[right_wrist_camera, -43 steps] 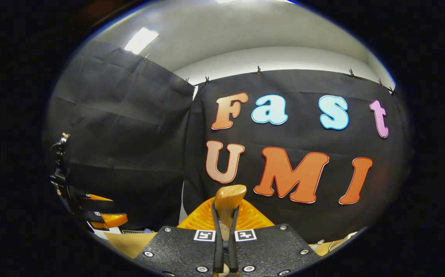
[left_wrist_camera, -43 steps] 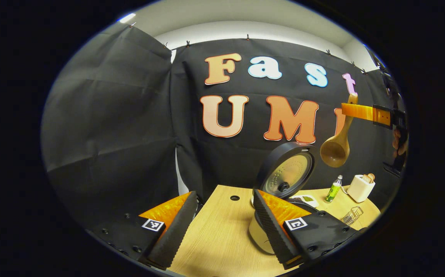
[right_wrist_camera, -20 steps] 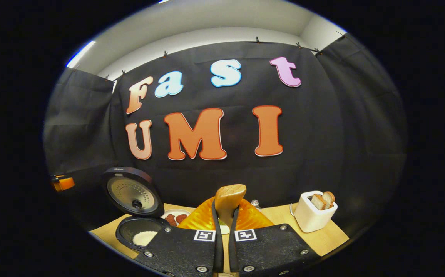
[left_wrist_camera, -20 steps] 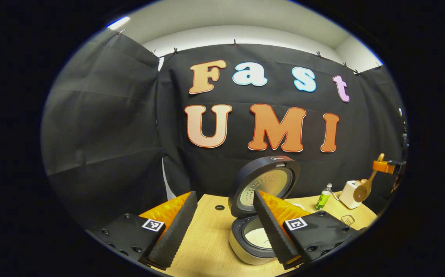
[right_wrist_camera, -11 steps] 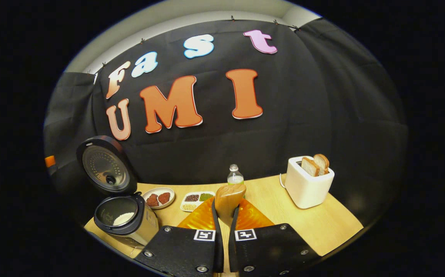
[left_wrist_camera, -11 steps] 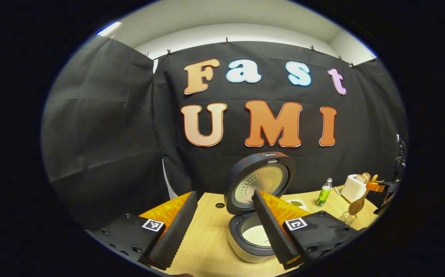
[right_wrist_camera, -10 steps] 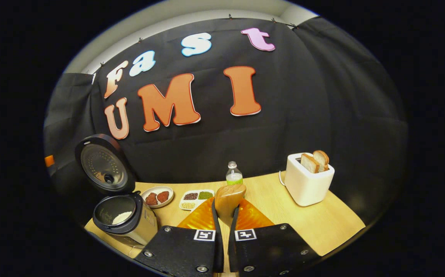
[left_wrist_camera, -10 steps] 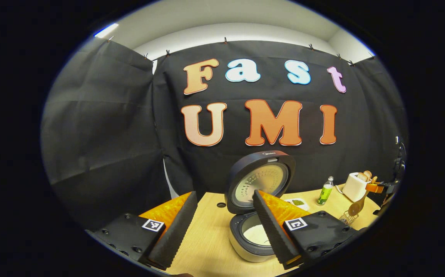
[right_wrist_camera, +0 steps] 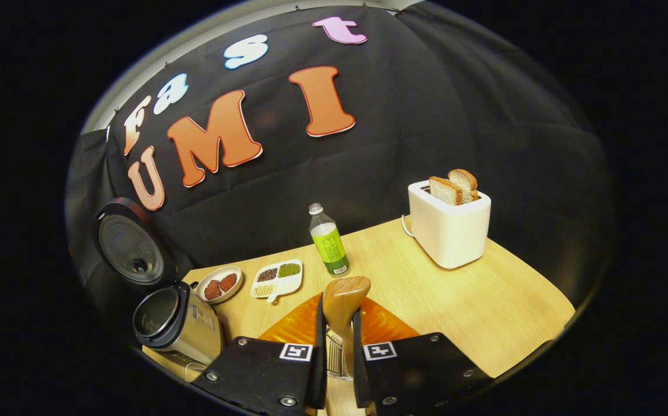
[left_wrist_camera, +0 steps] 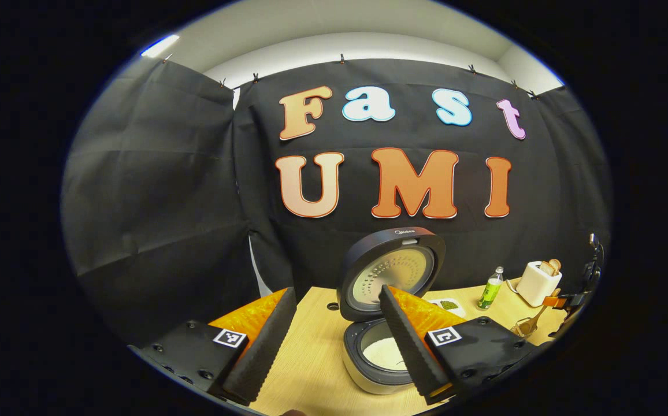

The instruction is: Close the left gripper, press the button to open the rice cooker; take a wooden spoon from the chopstick holder with the right hand, scoop a spoonful of rice and pour it into the rice cooker, then put the wooden spoon back into the chopstick holder.

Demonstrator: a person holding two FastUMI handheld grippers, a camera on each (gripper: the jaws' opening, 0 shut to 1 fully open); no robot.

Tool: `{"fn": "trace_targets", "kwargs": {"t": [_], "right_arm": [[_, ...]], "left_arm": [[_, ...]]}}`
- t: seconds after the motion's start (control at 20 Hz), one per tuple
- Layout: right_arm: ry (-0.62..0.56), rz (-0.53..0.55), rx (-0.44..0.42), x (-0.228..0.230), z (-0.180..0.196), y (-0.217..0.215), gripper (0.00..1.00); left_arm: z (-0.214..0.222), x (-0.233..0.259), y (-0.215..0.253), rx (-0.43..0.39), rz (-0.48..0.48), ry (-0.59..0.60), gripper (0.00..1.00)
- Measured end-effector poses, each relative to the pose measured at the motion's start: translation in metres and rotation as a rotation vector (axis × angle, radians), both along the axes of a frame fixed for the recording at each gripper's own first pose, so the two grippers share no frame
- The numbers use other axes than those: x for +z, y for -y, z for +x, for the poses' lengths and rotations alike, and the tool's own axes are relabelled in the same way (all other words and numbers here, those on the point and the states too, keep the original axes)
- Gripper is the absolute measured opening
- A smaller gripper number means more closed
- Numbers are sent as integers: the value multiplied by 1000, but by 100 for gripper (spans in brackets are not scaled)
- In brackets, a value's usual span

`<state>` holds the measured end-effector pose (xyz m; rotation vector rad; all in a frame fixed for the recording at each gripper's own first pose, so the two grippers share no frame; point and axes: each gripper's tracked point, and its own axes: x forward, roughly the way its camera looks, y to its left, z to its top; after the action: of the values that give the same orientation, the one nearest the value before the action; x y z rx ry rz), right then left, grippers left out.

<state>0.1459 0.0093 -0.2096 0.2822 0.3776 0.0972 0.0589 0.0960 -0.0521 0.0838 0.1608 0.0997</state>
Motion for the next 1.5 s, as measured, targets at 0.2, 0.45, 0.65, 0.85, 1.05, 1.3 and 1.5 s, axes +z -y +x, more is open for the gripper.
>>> {"fn": "trace_targets", "kwargs": {"t": [0.2,0.45,0.65,0.85,1.05,1.3,1.5], "right_arm": [[35,-23,-40,28,-7,22,39],[136,-70,-94,100,-16,53,93],[213,-152,-135,150,-31,82,94],[258,-184,-156,186,-48,103,94],[283,-196,-167,202,-62,115,94],[276,-238,-182,204,-73,134,94],[266,-242,-198,204,-78,148,94]], "left_arm": [[8,4,13,-8,-4,8,97],[29,17,39,-34,4,18,100],[60,45,66,-76,17,58,100],[100,72,92,-119,6,80,100],[147,85,111,-132,-3,81,94],[202,83,122,-117,0,63,100],[236,58,116,-82,15,2,94]]}}
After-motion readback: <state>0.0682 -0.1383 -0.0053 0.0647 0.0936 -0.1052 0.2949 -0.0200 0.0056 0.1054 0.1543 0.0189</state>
